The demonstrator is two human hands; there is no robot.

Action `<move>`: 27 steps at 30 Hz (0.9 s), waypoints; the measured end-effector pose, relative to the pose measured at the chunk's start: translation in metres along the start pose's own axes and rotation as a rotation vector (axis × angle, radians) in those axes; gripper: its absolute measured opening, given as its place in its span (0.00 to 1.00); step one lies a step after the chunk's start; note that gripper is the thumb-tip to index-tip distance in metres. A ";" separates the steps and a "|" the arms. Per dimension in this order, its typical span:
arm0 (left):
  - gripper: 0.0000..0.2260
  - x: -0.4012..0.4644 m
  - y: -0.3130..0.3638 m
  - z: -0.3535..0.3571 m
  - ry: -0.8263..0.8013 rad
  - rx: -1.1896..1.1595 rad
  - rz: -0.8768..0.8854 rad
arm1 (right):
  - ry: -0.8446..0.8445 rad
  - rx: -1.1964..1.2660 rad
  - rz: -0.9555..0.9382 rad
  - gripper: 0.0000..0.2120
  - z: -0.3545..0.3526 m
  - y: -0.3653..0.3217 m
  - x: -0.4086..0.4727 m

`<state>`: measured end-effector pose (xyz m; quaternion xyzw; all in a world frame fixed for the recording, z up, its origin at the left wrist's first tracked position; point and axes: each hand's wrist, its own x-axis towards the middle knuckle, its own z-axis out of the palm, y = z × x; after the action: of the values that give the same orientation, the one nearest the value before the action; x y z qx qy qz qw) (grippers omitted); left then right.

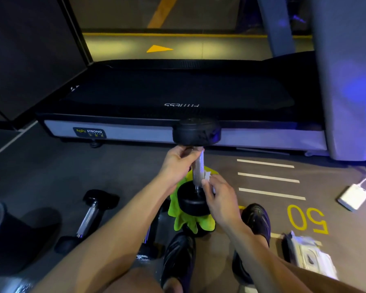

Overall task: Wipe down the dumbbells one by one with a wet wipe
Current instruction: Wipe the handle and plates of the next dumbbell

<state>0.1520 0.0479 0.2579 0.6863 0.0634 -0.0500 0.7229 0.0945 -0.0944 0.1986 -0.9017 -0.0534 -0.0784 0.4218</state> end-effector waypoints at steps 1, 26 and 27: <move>0.05 -0.001 0.002 0.000 -0.019 0.024 0.011 | -0.006 0.041 -0.004 0.13 0.000 0.001 0.000; 0.32 -0.010 0.104 -0.016 -0.257 1.117 0.439 | -0.086 -0.518 0.046 0.15 -0.066 -0.019 0.004; 0.31 -0.010 0.101 -0.014 -0.240 1.097 0.458 | -0.057 -0.538 0.023 0.14 -0.066 -0.020 0.006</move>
<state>0.1579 0.0670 0.3579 0.9446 -0.2029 0.0044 0.2580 0.0911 -0.1322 0.2569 -0.9838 -0.0323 -0.0596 0.1661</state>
